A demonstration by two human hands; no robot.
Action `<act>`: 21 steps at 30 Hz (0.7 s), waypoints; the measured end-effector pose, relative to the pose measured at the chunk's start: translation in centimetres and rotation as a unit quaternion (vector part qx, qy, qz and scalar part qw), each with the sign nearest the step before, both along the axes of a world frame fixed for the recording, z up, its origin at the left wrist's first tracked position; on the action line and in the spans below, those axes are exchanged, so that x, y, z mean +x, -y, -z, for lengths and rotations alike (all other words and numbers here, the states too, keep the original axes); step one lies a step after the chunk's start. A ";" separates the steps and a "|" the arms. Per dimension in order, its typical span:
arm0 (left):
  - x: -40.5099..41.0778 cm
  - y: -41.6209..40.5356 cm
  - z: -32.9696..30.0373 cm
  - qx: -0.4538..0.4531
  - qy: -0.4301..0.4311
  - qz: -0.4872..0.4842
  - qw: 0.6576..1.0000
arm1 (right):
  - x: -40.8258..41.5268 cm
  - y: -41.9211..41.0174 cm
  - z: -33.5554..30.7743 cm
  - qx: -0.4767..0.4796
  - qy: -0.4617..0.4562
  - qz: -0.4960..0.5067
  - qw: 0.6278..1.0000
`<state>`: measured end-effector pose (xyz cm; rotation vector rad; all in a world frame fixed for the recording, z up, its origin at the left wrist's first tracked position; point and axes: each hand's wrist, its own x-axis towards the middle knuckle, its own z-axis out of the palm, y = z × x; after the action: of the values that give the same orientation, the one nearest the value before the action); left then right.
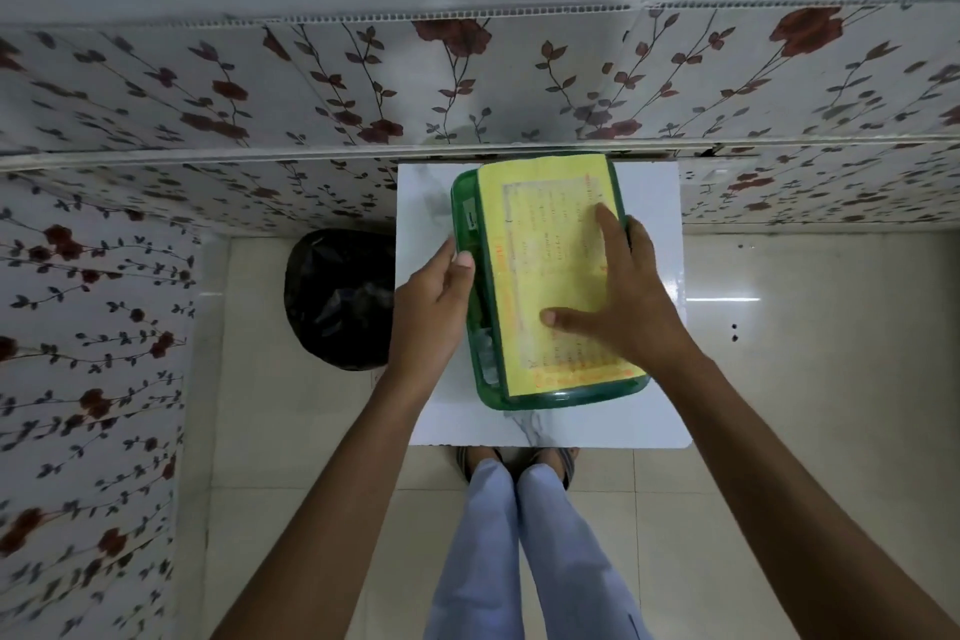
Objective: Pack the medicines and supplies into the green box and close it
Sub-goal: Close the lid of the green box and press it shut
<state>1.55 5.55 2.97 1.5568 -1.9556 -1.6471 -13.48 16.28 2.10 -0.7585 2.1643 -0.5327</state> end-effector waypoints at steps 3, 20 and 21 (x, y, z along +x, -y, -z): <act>0.2 -0.1 0.1 -0.029 0.008 0.020 0.999 | 1.5 0.6 0.2 -0.016 -0.031 -0.028 0.999; -0.6 0.4 1.2 -0.078 0.059 0.043 0.994 | 2.7 1.1 0.2 -0.006 -0.062 -0.022 0.998; -0.7 0.5 1.1 -0.072 0.059 0.038 0.995 | 2.7 1.0 0.3 -0.008 -0.060 -0.024 0.998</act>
<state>0.87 5.05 1.83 1.5769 -2.1658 -1.4336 -10.83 15.27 1.83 -0.8682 2.2479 -0.4921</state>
